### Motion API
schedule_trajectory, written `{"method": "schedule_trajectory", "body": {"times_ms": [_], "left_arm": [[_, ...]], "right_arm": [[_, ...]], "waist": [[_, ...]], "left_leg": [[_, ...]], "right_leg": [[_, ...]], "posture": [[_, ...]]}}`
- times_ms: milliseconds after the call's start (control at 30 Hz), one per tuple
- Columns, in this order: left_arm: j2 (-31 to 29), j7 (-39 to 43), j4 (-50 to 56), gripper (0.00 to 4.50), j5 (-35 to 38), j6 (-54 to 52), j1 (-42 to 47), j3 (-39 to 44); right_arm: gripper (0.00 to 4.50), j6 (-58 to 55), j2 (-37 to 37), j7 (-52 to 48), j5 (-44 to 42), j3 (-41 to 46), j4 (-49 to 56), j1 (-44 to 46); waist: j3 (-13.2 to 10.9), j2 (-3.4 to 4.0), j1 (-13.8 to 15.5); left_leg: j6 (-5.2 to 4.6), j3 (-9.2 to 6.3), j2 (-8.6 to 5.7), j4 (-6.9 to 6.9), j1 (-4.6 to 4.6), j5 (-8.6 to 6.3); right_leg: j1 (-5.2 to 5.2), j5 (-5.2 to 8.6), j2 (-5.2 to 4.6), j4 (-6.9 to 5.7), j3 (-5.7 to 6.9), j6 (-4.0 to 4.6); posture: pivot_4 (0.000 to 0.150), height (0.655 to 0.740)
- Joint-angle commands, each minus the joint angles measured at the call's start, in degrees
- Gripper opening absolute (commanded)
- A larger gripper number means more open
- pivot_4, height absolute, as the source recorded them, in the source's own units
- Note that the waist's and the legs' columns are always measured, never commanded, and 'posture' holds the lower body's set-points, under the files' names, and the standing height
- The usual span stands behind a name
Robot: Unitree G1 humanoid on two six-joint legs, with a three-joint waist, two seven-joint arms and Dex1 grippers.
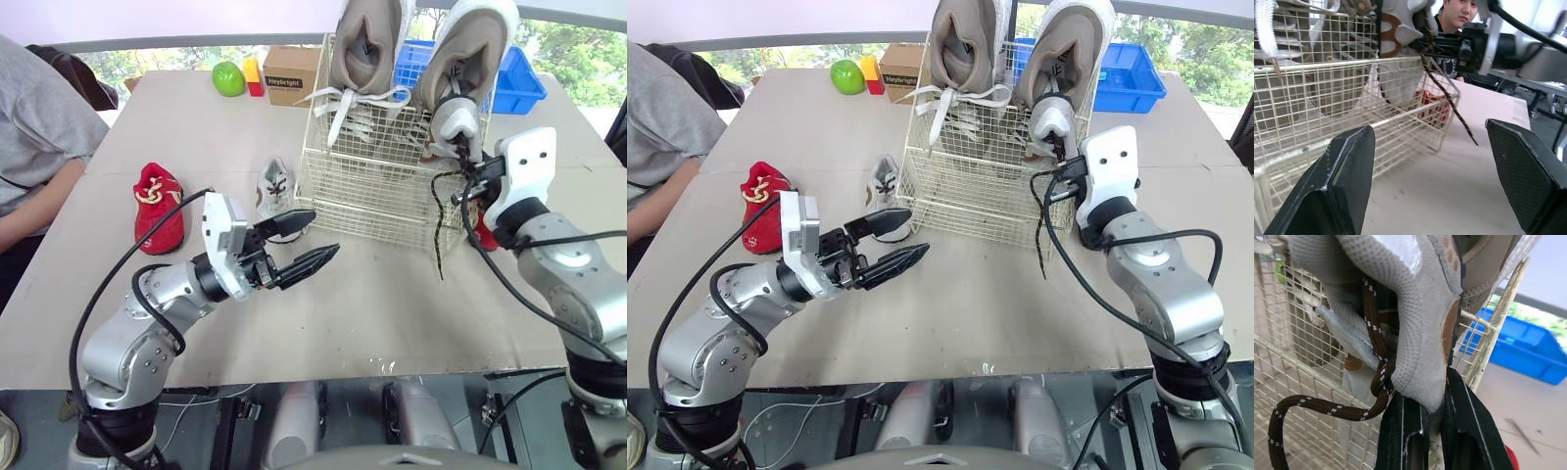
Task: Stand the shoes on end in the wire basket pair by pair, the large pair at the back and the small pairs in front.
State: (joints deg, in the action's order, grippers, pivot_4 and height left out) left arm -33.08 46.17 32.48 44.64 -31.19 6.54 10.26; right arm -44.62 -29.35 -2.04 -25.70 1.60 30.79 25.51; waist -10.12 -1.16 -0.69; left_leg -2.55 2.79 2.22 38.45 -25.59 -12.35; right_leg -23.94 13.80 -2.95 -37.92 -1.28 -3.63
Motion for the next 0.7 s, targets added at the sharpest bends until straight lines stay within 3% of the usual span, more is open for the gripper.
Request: {"method": "schedule_trajectory", "body": {"times_ms": [33,167,300,433,700], "left_arm": [[-0.90,0.90,2.10,4.06,1.58,1.44,0.14,1.40],[-1.57,1.62,1.17,4.06,1.89,1.68,0.42,1.75],[-1.98,2.54,-0.34,4.06,1.34,2.19,0.88,1.47],[-1.99,2.64,-1.39,4.06,1.15,2.53,1.49,1.57],[0.62,-8.11,-3.46,4.06,3.39,-0.64,-4.32,9.02]], "right_arm": [[1.00,-1.31,1.62,-4.44,-3.67,2.69,-2.63,1.74],[3.08,-1.73,3.40,-5.90,-4.71,4.38,-4.11,2.06],[4.46,-1.94,5.62,-5.84,-5.08,5.21,-4.34,1.58],[4.46,-1.69,7.05,-5.25,-3.88,4.25,-1.69,0.08],[4.46,0.47,-2.76,-11.96,-3.38,9.32,12.33,-9.22]], "waist": [[0.00,0.00,0.00],[0.02,-0.01,-0.05],[0.03,-0.02,0.08],[0.06,-0.07,0.18],[0.04,-0.03,0.13]], "left_leg": [[0.00,-0.01,0.00,0.00,0.00,0.00],[0.00,-0.02,0.00,0.00,0.09,0.00],[0.00,-0.01,0.01,0.00,0.21,0.00],[0.00,-0.02,-0.01,0.00,0.23,0.00],[0.01,-0.04,0.00,-0.14,0.20,0.00]], "right_leg": [[0.00,-0.01,0.00,0.00,0.00,0.02],[0.09,-0.03,0.02,-0.01,0.01,0.05],[0.21,-0.04,0.01,-0.01,0.01,0.07],[0.27,-0.03,-0.04,0.02,0.03,0.08],[0.24,-0.02,-0.07,0.10,0.05,0.07]], "posture": [[0.150,0.7400],[0.150,0.7400],[0.150,0.7400],[0.150,0.7400],[0.150,0.7400]]}}
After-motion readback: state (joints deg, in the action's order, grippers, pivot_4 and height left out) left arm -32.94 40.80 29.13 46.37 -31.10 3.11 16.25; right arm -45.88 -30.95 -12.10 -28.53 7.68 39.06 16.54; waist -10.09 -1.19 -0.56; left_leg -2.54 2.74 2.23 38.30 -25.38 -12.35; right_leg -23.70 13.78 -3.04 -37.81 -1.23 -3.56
